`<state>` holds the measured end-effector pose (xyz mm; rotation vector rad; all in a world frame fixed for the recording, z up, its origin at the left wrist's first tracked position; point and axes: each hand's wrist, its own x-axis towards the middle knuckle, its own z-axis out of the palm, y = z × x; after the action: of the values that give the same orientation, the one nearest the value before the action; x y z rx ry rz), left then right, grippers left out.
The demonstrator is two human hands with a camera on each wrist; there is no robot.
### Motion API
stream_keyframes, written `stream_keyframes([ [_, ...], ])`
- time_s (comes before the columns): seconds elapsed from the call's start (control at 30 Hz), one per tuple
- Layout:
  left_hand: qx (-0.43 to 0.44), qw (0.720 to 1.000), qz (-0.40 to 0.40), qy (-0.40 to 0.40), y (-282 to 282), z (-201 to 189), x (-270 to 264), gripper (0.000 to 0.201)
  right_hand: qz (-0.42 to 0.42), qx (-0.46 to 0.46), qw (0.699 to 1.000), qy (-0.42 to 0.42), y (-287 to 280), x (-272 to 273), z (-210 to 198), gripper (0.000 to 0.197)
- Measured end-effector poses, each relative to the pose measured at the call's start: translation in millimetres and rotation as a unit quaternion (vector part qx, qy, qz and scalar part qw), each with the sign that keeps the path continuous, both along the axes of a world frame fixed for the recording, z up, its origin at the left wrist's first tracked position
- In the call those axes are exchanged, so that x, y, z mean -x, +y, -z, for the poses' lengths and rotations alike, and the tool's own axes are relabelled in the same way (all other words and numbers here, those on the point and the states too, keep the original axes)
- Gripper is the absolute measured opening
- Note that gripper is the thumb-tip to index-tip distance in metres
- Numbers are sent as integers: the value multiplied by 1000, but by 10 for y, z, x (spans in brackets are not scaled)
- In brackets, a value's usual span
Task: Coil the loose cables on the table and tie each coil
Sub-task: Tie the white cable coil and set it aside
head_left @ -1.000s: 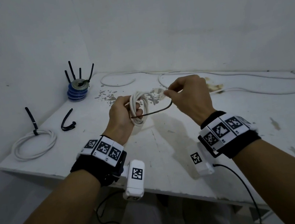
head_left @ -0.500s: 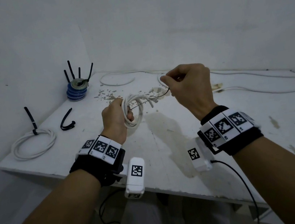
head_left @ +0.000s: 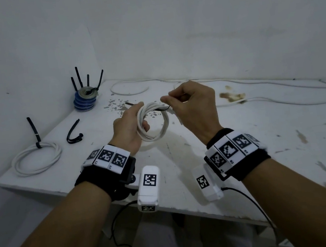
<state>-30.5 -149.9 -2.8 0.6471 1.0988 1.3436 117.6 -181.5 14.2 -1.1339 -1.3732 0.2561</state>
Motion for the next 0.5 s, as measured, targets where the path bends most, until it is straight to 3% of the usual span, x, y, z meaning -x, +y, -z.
stream_keyframes([
  [0.13, -56, 996, -29, 65, 19, 18, 8, 7, -23, 7, 1000, 7, -8, 42, 18, 15],
  [0.27, -117, 977, -43, 171, -3, 12, 20, 21, -59, 57, 995, 59, -33, 37, 1, 17],
  [0.37, -136, 975, -38, 172, -66, -34, 8, 26, -71, 74, 990, 96, -48, 54, -8, 18],
  [0.5, -155, 964, -31, 213, -100, -40, -41, 18, -70, 88, 983, 144, -65, 110, 10, 19],
])
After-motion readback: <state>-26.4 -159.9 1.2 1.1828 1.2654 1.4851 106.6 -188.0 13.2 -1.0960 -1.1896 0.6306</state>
